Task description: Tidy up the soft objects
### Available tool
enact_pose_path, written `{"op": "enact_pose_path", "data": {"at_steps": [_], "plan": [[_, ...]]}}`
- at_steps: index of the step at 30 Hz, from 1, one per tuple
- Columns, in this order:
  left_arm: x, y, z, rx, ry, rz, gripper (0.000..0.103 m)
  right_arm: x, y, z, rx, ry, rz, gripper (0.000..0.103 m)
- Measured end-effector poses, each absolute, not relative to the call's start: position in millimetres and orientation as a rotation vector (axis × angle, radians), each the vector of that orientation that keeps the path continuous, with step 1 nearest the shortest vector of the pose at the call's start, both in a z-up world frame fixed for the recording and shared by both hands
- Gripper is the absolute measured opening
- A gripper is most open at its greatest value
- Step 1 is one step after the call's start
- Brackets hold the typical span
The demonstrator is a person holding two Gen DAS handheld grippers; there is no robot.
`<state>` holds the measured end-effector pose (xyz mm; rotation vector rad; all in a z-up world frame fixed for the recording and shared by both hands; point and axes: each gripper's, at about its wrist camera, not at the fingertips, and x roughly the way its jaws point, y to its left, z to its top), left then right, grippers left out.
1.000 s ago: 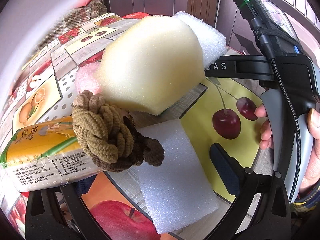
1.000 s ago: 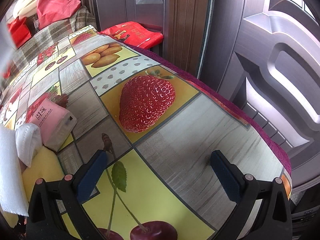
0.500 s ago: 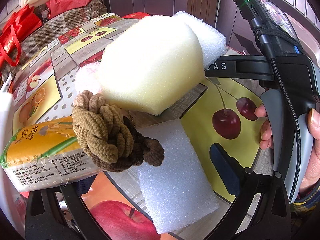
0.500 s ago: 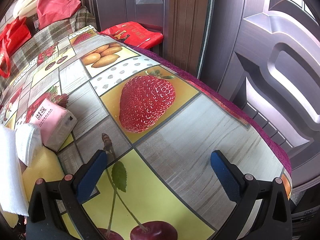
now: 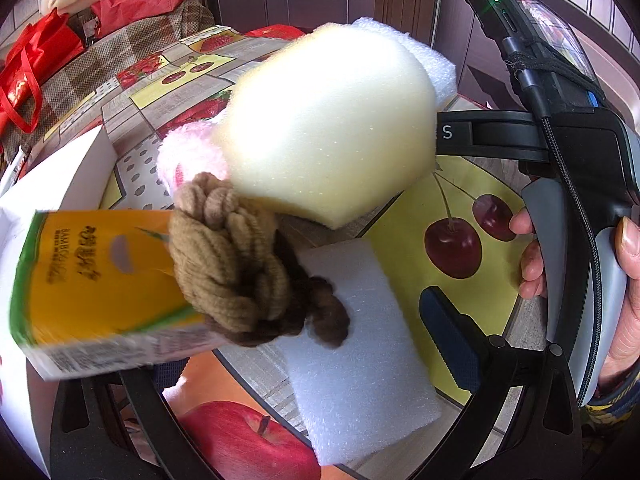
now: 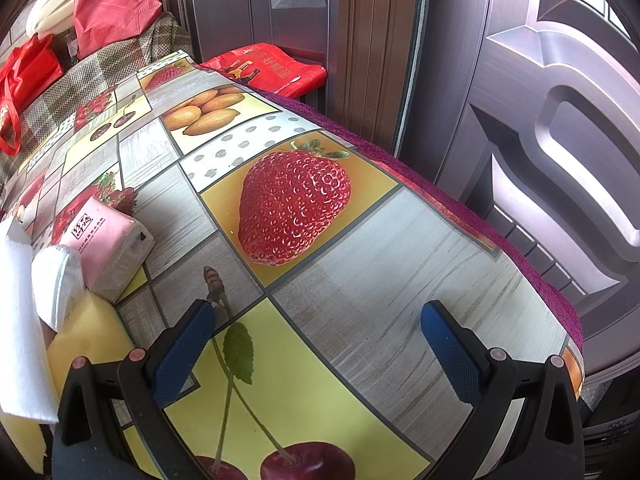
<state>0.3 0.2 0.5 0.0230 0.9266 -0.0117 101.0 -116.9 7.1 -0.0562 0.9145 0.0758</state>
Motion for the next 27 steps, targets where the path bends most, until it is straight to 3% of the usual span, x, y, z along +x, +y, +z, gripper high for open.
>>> {"op": "enact_pose_path", "data": {"at_steps": [27], "plan": [[-1.1,2.4,0.4,0.025,0.926,-0.011,0.102,101.0,-117.4,7.5,-0.056,0.914,0.076,0.103]]}}
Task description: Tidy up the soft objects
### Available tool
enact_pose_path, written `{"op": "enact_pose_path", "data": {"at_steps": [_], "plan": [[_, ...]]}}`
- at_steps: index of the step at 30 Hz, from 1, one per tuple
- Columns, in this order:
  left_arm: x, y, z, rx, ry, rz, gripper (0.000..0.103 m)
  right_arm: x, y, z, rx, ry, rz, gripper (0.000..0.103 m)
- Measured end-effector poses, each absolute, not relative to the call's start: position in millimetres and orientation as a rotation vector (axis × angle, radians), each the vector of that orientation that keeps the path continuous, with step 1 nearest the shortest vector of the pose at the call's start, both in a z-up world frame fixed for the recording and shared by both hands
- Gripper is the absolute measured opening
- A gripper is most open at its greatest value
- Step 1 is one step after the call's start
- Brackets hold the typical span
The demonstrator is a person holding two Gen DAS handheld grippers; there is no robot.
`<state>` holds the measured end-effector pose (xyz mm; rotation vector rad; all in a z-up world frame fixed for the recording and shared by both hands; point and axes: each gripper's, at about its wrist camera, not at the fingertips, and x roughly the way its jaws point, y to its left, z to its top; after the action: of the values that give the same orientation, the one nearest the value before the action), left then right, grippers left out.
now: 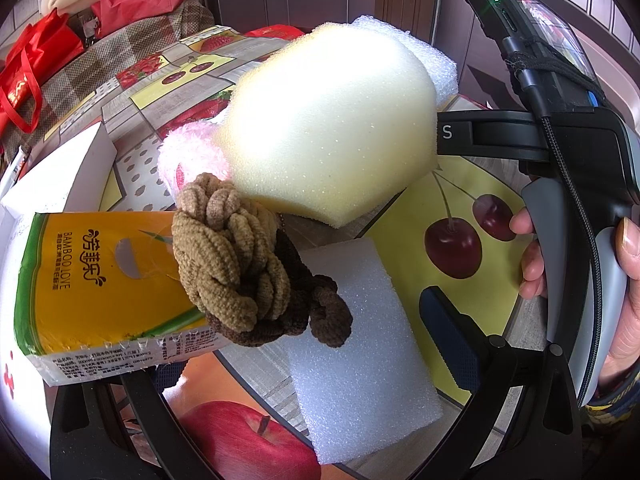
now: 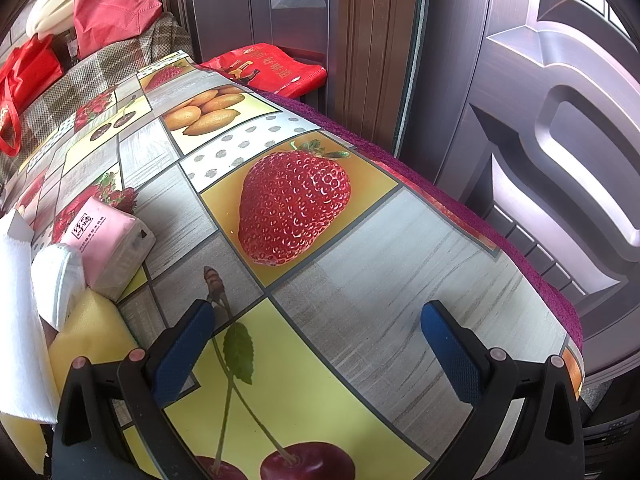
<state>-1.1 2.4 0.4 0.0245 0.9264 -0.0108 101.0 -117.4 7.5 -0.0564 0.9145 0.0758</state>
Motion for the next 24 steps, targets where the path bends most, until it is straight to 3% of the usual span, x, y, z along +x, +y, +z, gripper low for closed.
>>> {"op": "enact_pose_path", "data": {"at_steps": [12,17,24], "plan": [[-8,-5,8,-0.034,0.904,-0.044,0.102,101,-117,7,-0.056,0.917,0.076,0.103],[-57,5,50,-0.149,0.752,-0.106,0.103,101,-118,7,-0.058,0.916,0.075,0.103],[-136,84,92,-0.143,0.601,0.124,0.103,103,-125,9,-0.040,0.911,0.157,0.103]]}}
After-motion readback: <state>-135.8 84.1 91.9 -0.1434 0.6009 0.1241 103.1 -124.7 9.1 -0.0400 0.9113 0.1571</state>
